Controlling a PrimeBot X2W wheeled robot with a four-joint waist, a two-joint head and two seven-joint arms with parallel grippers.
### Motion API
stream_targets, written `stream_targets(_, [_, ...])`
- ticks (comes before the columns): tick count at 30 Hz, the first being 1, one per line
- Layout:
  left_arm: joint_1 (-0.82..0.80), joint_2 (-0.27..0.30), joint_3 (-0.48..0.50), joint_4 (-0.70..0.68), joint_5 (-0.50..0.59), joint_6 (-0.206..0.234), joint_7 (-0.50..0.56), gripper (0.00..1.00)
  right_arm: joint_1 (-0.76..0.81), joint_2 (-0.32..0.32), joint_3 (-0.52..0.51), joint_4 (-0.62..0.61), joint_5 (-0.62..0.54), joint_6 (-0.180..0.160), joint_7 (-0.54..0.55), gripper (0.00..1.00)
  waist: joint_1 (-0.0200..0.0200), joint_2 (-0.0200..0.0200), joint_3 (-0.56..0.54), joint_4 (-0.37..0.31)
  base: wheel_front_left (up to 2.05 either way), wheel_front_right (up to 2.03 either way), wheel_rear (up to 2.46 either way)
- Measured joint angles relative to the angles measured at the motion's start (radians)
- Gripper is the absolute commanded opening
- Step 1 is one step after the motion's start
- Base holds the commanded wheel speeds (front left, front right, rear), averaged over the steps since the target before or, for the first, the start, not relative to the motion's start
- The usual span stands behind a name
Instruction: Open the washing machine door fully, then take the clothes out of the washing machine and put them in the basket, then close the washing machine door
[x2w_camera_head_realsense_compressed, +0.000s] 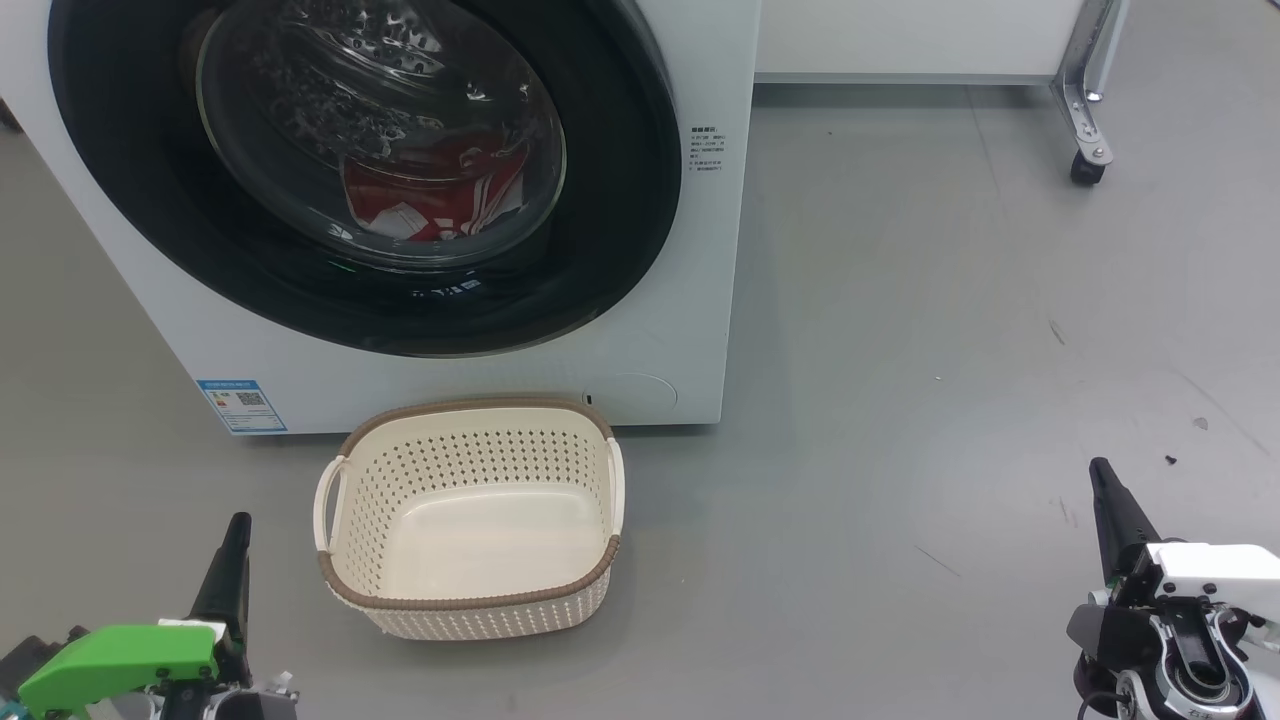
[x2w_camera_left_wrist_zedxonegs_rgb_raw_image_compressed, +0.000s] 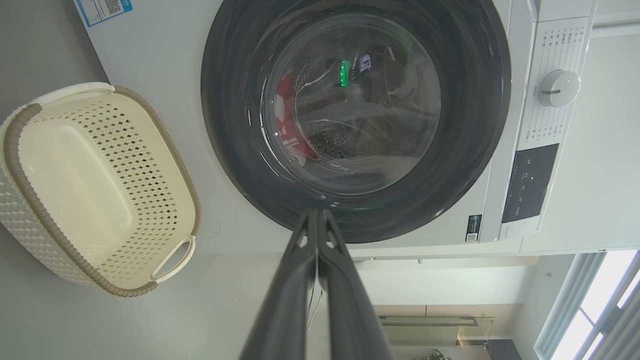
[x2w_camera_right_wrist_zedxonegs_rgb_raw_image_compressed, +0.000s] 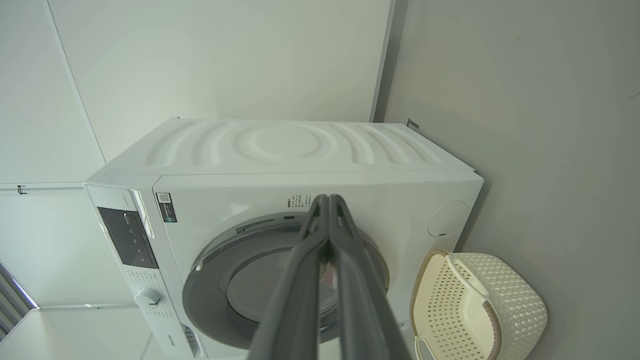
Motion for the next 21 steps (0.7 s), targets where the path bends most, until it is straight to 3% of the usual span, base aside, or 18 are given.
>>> stream_targets(6, [0.000,0.000,0.000,0.000,0.000,0.000,0.000,0.00,0.000,0.000,0.000,0.000,0.000,0.000,0.000,0.00,0.0000,0.0000,0.000,0.000,0.00,0.00,0.00])
stream_targets(7, [0.000,0.000,0.000,0.002,0.000,0.000,0.000,1.00,0.000,0.000,0.000,0.002,0.000,0.000,0.000,1.00,0.0000,0.0000,0.000,0.000,0.00,0.00,0.00])
stream_targets(21, [0.051,-0.024,-0.016,0.039,0.002,0.001,-0.024,1.00,0.054,0.028,0.013,0.044,-0.011,-0.001,-0.024,1.00,0.0000,0.0000,0.002,0.000,0.00,0.00,0.00])
